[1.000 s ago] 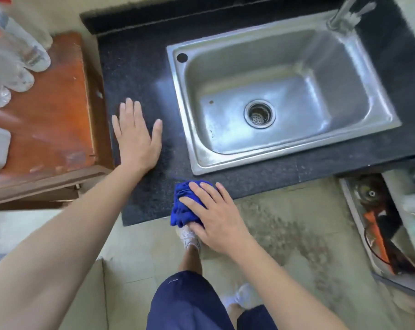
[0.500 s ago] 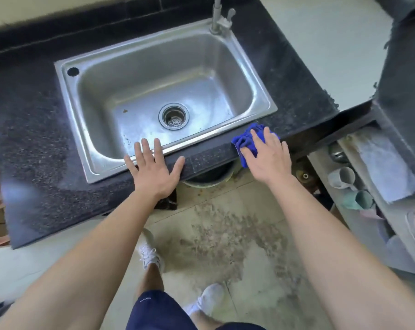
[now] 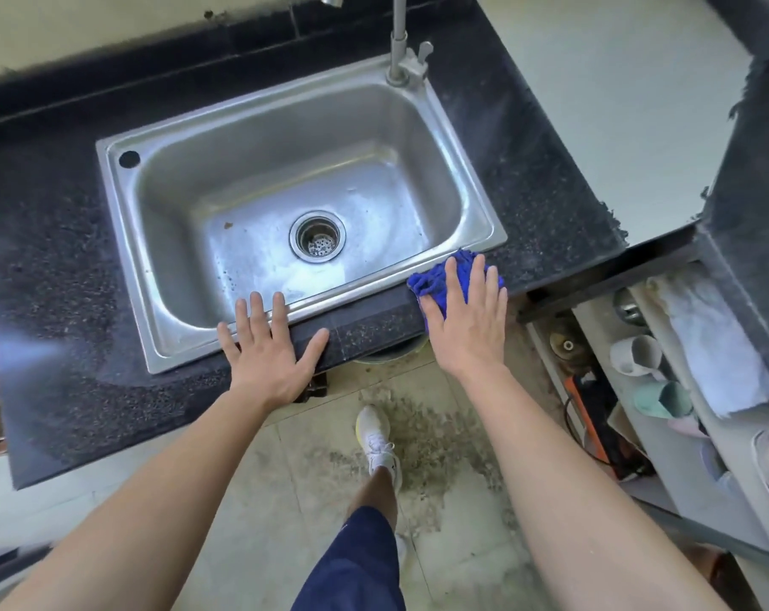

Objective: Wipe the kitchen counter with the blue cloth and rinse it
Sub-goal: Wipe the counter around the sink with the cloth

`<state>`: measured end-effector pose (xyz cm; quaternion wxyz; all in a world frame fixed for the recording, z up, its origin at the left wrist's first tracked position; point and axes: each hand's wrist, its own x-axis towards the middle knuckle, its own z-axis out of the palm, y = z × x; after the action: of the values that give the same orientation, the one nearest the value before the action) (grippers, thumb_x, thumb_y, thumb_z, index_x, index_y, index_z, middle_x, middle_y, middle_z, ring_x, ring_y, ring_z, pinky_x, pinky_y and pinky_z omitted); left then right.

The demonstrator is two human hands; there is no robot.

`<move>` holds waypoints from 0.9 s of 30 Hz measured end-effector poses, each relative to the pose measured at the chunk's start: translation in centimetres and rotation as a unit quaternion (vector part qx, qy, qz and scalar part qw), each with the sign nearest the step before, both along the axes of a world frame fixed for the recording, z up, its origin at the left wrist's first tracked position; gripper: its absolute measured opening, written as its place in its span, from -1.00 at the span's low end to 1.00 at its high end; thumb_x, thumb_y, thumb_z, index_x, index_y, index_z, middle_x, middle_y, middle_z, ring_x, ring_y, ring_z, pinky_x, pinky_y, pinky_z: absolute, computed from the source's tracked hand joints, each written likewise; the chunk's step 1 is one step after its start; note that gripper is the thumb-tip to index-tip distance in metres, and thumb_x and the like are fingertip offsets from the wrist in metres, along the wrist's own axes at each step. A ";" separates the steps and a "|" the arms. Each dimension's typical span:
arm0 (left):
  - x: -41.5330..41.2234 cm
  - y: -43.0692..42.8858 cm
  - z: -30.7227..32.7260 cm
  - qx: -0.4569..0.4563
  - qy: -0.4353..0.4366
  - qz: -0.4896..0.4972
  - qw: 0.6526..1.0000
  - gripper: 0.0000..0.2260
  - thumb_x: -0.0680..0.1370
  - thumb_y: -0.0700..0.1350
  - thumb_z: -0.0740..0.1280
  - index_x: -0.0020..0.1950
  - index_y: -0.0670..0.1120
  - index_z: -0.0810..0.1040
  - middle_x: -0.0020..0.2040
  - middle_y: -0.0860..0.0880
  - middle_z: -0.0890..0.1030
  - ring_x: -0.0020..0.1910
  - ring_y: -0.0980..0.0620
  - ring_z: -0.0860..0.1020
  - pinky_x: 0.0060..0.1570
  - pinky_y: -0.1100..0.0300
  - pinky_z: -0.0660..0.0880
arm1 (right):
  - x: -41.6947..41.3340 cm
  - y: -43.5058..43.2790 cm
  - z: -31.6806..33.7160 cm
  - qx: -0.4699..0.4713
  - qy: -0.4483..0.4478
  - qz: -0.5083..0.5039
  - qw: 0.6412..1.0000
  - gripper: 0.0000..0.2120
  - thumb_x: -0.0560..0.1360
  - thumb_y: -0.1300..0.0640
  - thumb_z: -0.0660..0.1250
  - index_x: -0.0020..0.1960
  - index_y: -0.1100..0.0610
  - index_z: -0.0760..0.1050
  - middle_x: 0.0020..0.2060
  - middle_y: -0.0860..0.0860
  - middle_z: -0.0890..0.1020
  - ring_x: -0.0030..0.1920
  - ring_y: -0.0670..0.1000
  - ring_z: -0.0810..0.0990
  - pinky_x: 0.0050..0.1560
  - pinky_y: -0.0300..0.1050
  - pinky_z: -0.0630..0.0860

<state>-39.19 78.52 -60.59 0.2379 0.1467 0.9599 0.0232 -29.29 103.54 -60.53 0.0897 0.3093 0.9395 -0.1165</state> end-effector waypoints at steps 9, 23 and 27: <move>-0.4 2.2 1.8 0.009 -0.016 0.005 1.000 -0.12 0.49 0.47 -0.27 0.62 -0.10 -0.20 0.63 -0.08 -0.17 0.59 -0.06 -0.27 0.52 -0.16 -0.28 | -0.4 1.8 2.6 -0.045 -0.042 0.029 0.998 -0.44 0.69 -0.12 0.04 0.63 0.02 0.02 0.61 0.14 0.01 0.59 0.19 0.00 0.56 0.07 0.04; -11.0 16.9 7.0 0.045 0.032 -0.157 0.986 -0.31 0.62 0.31 -0.10 0.62 -0.07 -0.11 0.62 -0.13 -0.20 0.60 -0.12 -0.22 0.52 -0.20 -0.11 | -9.6 17.4 9.1 -0.037 0.020 0.019 0.999 -0.45 0.67 -0.08 0.13 0.59 0.10 0.17 0.57 0.15 0.18 0.52 0.18 0.15 0.51 0.09 0.16; -13.9 22.8 6.5 0.028 0.016 -0.207 0.978 -0.27 0.61 0.32 -0.06 0.62 -0.06 -0.20 0.61 -0.13 -0.29 0.58 -0.10 -0.30 0.53 -0.21 -0.16 | -14.3 22.7 7.6 -0.054 0.001 0.089 0.995 -0.45 0.68 -0.05 0.13 0.60 0.12 0.15 0.58 0.16 0.16 0.53 0.17 0.13 0.55 0.00 0.07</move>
<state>-53.08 101.28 -54.06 0.2177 0.3488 0.9116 -0.0017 -43.62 126.22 -52.92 0.1150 0.2195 0.9557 -0.1591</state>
